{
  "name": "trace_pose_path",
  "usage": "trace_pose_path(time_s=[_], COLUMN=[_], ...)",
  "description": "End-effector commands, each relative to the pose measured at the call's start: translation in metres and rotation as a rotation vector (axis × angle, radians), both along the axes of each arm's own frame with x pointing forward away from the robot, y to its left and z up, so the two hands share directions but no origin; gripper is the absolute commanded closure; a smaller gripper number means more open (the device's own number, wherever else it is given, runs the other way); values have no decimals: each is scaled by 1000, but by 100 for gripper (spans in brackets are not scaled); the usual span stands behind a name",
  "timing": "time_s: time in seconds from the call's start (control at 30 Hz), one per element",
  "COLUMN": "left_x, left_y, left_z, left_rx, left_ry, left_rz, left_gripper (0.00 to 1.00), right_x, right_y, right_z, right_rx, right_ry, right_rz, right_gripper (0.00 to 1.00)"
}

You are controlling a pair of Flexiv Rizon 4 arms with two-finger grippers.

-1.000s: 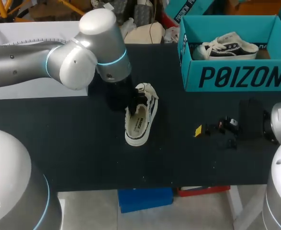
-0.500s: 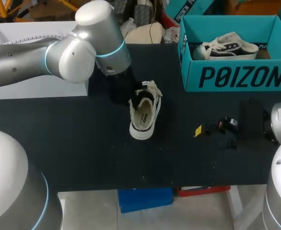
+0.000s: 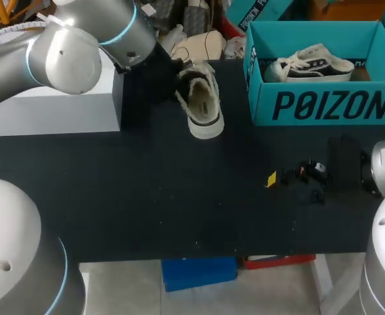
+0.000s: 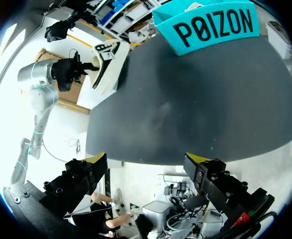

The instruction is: Take the shoe out of the shoebox, open the shoe tongue, remove and reinsert the insole, then place the shoe into the shoebox

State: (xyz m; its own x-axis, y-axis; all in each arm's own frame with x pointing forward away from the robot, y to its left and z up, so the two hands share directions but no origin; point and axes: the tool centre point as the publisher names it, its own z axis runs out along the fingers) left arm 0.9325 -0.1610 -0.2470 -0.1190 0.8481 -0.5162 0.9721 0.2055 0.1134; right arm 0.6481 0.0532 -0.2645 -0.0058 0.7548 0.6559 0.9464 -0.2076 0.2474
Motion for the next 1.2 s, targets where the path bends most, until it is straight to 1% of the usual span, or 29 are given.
trace_pose_path(time_s=[0.03, 0.17, 0.43, 0.57, 0.7, 0.87, 0.93, 0.97, 1.07, 1.2], left_x=[3, 13, 27, 30, 35, 42, 45, 47, 53, 63], left_y=[52, 88, 161, 200, 236, 271, 283, 289, 301, 315], left_z=[47, 58, 67, 68, 63, 55, 52, 51, 50, 46], left_rx=[-106, -128, -126, -122, -109, -92, -49, -51, -27, -47], left_ry=[-90, -97, -100, -97, -88, -71, -87, -81, -92, -68], left_rz=[331, 481, 673, 765, 839, 900, 895, 909, 912, 937], left_gripper=[100, 100, 100, 100, 100, 100, 100, 100, 100, 100], right_x=[1, 1, 1, 1, 1, 1, 1, 1, 1, 1], right_y=[1, 1, 1, 1, 1, 1, 1, 1, 1, 1], right_z=[0, 0, 0, 0, 0, 0, 0, 0, 0, 0], right_rx=[-1, -1, -1, -1, -1, -1, -1, -1, -1, -1], right_ry=[1, 1, 1, 1, 1, 1, 1, 1, 1, 1], right_rz=[-1, -1, -1, -1, -1, -1, -1, -1, -1, -1], right_gripper=[0, 0, 0, 0, 0, 0, 0, 0, 0, 0])
